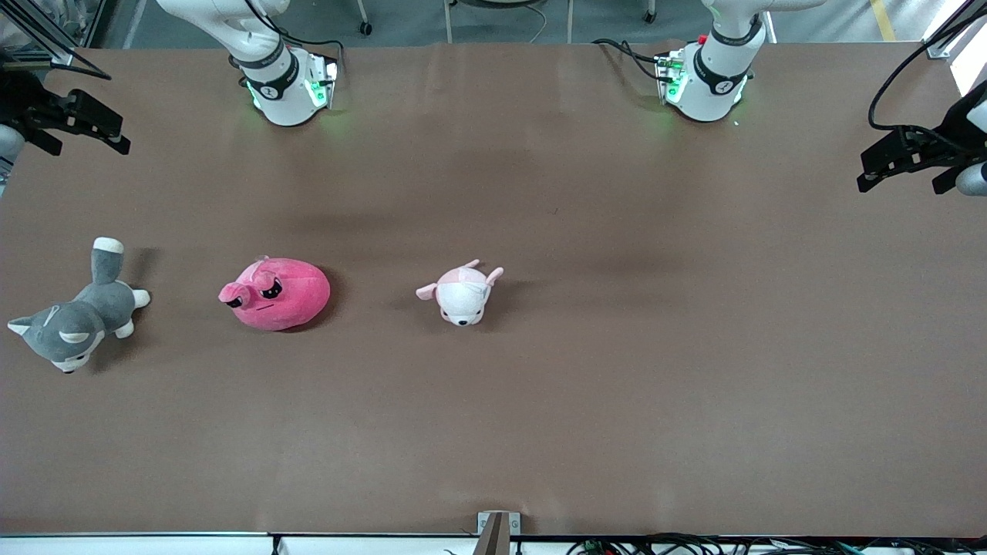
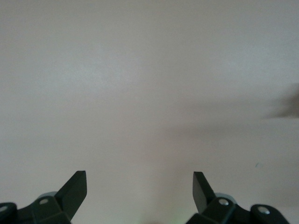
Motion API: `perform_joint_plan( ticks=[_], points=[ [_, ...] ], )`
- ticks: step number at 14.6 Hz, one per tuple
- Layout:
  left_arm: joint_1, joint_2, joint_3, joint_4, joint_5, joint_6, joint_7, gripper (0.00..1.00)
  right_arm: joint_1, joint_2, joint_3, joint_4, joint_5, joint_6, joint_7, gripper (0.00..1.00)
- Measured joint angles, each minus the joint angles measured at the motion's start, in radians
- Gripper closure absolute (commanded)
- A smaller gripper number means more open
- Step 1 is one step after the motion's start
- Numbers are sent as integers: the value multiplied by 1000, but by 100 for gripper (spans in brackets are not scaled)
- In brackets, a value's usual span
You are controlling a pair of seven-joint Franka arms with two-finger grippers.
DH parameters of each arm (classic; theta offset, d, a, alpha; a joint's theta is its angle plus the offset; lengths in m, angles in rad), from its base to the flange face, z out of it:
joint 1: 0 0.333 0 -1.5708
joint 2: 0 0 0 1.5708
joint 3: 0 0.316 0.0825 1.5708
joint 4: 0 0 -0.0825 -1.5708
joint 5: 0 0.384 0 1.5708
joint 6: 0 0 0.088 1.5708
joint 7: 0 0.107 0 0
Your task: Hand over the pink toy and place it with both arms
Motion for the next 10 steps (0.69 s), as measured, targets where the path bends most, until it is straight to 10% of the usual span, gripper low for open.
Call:
perform_joint_plan(
  ticks=[10],
  points=[
    [-2, 14, 0, 1, 0, 0, 0, 0, -5, -1, 2, 0, -3, 0, -9, 0]
  ],
)
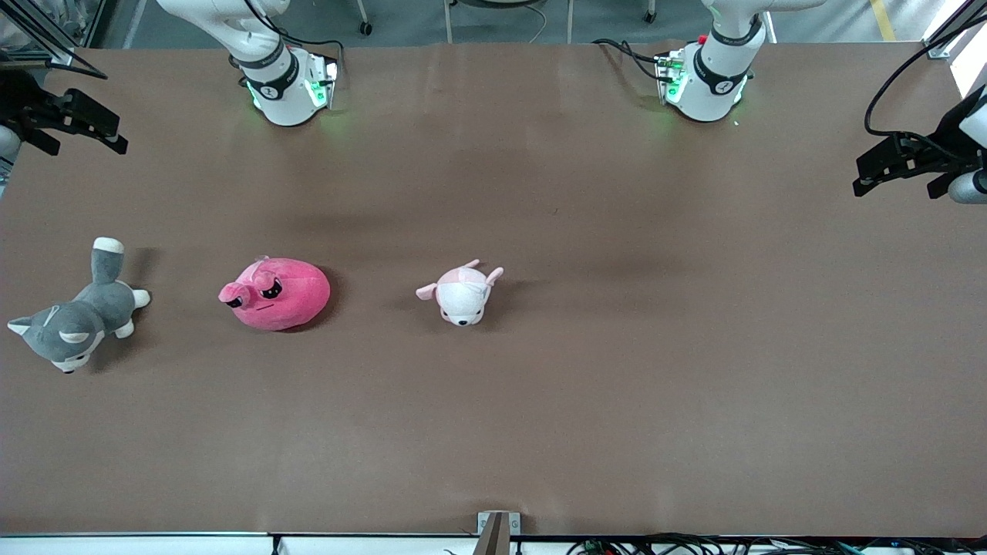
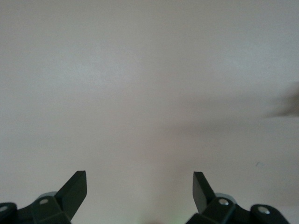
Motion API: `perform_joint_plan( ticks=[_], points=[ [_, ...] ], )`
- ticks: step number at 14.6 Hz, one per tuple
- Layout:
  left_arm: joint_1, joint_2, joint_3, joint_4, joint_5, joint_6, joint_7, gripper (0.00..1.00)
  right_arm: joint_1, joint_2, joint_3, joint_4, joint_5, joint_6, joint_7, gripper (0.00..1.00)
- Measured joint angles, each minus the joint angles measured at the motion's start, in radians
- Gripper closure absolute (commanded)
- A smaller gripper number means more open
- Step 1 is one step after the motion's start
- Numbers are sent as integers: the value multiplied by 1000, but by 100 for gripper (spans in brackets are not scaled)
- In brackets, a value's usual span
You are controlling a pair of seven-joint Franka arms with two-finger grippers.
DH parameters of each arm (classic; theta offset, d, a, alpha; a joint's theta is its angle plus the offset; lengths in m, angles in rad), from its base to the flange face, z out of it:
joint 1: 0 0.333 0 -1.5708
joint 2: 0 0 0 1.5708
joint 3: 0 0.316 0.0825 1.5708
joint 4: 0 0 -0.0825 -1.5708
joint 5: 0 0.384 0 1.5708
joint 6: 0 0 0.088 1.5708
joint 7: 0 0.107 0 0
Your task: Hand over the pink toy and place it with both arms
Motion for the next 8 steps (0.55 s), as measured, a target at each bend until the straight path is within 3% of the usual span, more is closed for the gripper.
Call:
perform_joint_plan(
  ticks=[8],
  points=[
    [0, 0, 0, 1, 0, 0, 0, 0, 0, 0, 0, 0, -8, -6, -17, 0]
  ],
)
